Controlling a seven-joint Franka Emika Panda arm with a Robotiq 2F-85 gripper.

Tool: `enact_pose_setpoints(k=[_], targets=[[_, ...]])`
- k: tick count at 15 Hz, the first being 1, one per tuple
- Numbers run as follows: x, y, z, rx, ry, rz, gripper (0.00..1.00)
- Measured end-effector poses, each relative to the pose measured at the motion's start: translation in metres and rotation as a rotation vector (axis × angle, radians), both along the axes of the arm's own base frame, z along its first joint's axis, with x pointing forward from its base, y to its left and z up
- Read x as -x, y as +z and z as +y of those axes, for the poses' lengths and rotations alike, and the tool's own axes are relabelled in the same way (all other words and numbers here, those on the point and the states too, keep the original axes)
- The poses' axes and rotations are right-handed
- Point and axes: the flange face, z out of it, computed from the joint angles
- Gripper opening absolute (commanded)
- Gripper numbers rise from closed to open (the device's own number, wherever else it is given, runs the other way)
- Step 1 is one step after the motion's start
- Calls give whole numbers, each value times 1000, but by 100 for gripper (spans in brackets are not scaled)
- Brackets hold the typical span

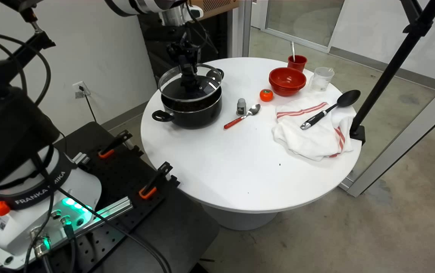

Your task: Uncover the pot and put the lid on the table

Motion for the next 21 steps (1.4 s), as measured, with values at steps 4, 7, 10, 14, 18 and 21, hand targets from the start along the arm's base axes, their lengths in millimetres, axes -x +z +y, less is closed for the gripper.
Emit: enact_pose_setpoints(k=[4,7,10,14,18,21], targets=[[-7,40,0,1,-20,-46,25],[-17,65,-21,16,-76,-53,25],[-27,85,-71,38,-170,-63,25],[-28,98,-151,76,-300,-71,25],[-12,91,-216,123,-404,-43,25],[11,70,-249,150,-454,8,25]])
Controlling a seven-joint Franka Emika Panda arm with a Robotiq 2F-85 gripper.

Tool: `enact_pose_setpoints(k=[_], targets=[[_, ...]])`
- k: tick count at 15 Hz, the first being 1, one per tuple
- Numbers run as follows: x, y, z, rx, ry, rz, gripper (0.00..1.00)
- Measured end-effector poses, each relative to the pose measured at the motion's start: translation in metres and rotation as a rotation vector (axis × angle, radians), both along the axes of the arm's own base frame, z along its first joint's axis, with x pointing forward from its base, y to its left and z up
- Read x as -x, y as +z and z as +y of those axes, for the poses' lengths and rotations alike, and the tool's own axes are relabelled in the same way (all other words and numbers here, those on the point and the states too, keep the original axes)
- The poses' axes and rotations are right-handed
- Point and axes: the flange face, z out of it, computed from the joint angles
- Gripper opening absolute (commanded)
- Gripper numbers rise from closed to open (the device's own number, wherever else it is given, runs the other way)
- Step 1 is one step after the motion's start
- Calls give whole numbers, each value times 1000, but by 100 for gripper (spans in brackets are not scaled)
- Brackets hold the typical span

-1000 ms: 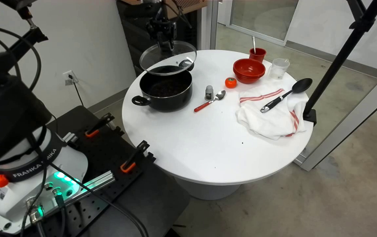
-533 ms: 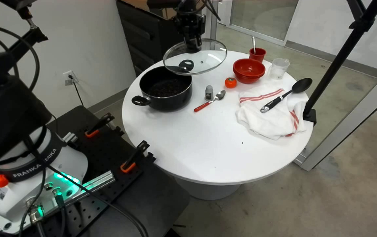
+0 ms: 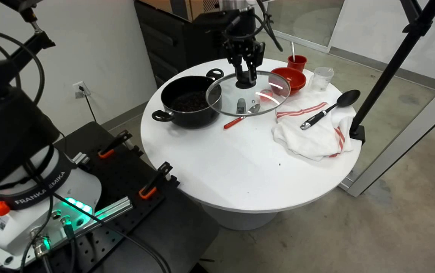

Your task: Uncover the pot and put the lid on the table

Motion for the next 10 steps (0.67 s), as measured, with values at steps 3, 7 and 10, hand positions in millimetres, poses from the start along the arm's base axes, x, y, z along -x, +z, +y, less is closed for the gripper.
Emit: enact_pose_setpoints(k=[3,7,10], targets=[[27,-23,-23,3,-46,58,25],[60,-53,-55,1,-99,104,25],[77,-73,-82,5,-130,104,25]])
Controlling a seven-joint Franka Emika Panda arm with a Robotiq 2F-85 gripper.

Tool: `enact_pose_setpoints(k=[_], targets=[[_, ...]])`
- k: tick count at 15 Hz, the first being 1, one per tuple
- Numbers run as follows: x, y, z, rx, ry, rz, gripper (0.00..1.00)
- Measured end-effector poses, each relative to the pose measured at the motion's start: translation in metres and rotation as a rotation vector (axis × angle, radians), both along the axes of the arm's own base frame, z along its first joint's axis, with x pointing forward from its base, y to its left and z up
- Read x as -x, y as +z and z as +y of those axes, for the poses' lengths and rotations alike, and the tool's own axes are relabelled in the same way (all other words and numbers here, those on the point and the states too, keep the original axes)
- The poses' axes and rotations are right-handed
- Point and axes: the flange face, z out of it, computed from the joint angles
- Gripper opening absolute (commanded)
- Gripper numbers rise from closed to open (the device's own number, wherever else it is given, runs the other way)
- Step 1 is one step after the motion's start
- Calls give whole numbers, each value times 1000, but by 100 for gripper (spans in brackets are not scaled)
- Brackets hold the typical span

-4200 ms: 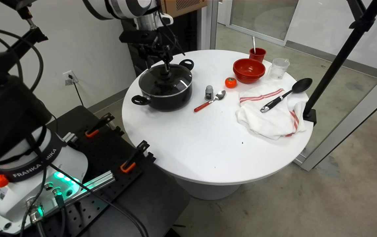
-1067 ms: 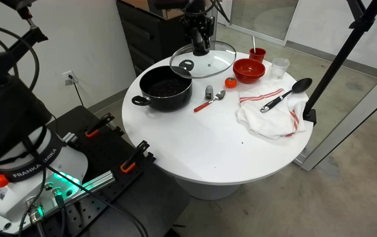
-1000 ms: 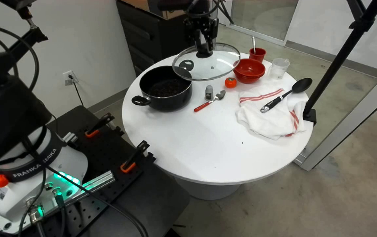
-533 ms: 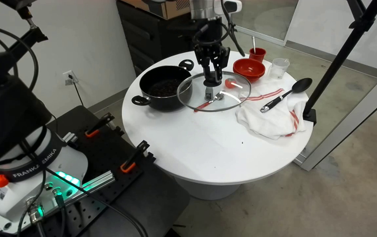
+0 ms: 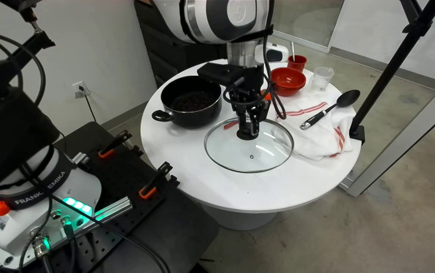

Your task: Uncover the pot and put the lid on the table

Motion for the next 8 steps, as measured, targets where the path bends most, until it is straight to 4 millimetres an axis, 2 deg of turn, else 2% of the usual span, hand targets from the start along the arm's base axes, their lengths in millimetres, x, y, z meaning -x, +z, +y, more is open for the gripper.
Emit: enact_pose_setpoints(k=[4,8], targets=[[13,-27,-23,-4,-11,-7,25],[12,-56,-14,-40,62,-27,25]])
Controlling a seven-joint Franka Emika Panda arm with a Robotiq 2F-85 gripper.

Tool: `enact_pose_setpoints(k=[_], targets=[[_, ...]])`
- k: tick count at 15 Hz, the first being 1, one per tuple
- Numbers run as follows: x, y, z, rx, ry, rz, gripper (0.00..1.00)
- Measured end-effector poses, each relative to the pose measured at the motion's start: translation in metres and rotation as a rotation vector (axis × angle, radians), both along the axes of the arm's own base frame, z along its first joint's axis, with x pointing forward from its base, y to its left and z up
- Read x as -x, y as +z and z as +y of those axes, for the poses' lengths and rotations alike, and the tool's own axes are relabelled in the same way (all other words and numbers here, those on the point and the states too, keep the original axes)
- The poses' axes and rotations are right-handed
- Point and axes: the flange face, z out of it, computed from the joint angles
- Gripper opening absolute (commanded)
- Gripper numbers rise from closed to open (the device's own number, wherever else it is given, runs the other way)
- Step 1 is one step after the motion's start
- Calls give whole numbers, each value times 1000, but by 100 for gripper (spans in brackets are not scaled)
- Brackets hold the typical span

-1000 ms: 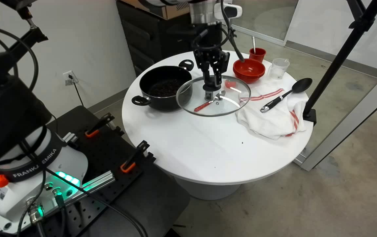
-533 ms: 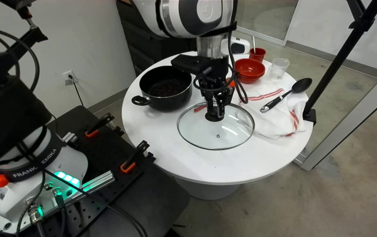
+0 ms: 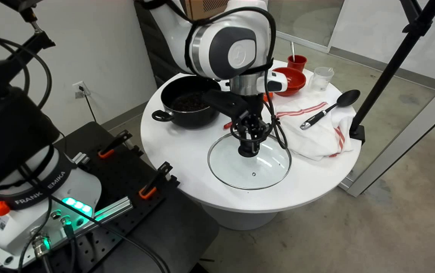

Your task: Uncover the pot and put the lid on the table

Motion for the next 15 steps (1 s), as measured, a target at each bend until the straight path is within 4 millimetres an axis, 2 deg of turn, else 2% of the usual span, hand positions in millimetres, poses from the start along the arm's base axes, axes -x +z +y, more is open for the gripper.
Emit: enact_pose_setpoints(k=[5,7,15], targets=[[-12,-18,35,-154,87,-31,25],[-15,-19,40,-201,102,-44,25],[-12,-21,15,-235,105,-60,25]])
